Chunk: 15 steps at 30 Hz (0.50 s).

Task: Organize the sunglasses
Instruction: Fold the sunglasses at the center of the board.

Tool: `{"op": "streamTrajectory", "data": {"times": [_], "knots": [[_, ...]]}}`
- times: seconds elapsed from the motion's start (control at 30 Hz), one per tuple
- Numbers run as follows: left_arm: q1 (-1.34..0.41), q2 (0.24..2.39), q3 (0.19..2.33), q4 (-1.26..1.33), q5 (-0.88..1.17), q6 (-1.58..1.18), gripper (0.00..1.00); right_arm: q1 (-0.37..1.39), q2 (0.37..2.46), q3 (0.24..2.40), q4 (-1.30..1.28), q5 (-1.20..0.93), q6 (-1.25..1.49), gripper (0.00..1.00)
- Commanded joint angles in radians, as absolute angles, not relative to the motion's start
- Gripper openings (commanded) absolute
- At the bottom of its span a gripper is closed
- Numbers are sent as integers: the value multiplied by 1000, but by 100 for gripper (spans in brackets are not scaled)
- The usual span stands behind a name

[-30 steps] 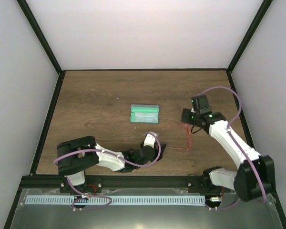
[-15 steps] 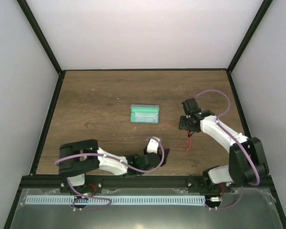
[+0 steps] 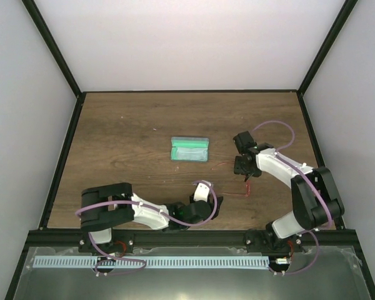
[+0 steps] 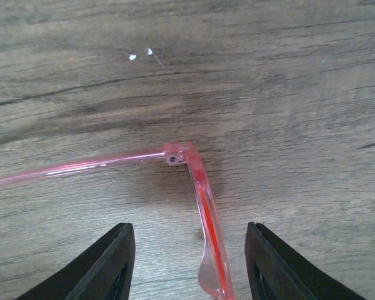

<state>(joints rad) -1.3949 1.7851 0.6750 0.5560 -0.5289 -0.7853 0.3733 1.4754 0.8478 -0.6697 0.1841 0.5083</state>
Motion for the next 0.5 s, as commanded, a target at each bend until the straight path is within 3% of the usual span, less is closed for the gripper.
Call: {"op": "streamTrajectory", "data": {"times": [0.0,0.3,0.47], "knots": [[-1402,1798,676,591,-524,-786,58,386,1504,849,-675,209,523,49],[-1402,1796,667,590,-534,-793,59,402,1579,856,-679,202,524,47],[-1401,1799,669,591,-538,-789,58,417,1621,864,-680,230,537,33]]}}
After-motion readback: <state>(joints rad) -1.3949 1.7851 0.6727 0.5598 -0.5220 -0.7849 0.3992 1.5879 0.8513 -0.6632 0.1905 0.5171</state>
